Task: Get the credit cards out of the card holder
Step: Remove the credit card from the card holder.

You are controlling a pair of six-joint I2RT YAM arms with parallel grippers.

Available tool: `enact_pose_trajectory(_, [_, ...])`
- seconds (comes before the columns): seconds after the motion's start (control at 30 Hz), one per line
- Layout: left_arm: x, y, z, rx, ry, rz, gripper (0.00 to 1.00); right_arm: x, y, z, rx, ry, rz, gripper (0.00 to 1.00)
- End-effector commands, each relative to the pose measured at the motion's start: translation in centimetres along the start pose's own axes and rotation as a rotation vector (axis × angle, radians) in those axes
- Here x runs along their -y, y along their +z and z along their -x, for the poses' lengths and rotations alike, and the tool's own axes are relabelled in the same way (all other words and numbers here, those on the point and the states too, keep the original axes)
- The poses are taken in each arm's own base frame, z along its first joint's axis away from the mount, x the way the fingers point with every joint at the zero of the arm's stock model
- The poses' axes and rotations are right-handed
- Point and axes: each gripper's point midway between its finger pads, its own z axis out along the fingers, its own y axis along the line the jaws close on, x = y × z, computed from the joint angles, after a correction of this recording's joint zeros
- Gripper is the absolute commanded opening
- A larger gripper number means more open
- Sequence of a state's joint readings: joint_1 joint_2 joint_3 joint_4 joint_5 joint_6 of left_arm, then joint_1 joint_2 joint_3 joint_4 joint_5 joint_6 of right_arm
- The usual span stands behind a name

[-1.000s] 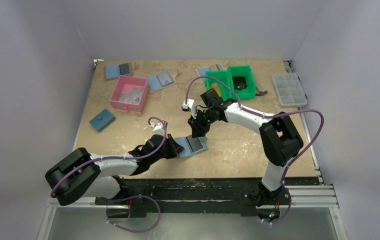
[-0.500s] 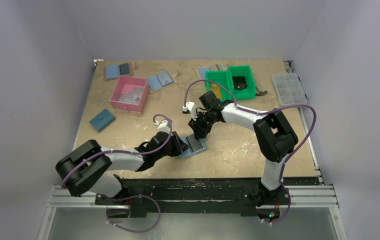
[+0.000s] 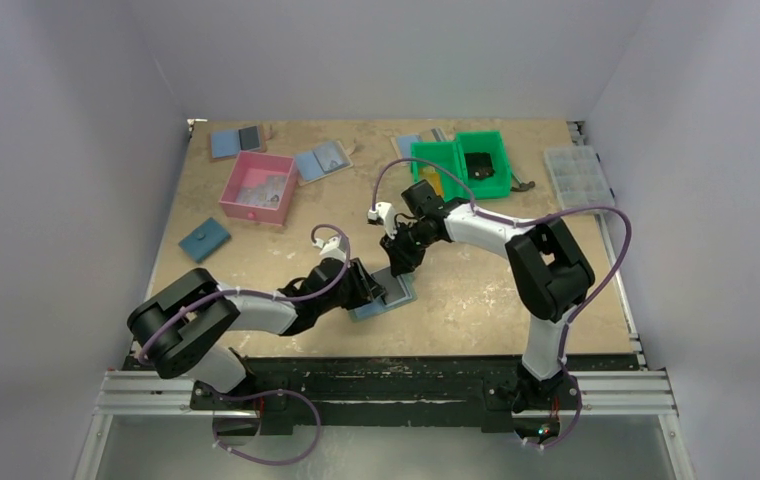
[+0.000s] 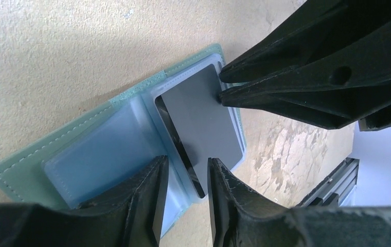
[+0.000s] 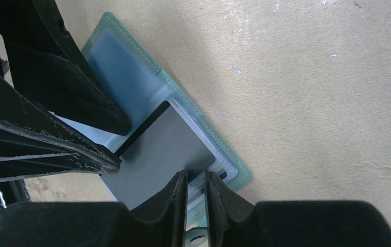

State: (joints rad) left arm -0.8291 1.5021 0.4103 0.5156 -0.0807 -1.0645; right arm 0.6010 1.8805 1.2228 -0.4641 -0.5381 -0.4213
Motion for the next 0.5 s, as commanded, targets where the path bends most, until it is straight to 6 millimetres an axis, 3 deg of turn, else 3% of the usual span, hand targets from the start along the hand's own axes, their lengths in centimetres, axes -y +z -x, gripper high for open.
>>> enact_pose_trajectory(0.0, [0.2,0.7,0.3,-0.002,-0.025,0.004,0.38,-0.6,0.3,0.0,-0.009,0.027,0.048,0.21])
enact_pose_trajectory(0.23, [-0.2,0.8,0.2,0.002,-0.054,0.005,0.37,-2.1,1.0,-0.4,-0.015,0.063,0.150,0.08])
enact_pose_trajectory(0.47, [-1.3,-0.1,1.0,0.068,-0.135,0.018,0.31,-3.8,1.3,-0.8,-0.029,0.084,0.260,0.03])
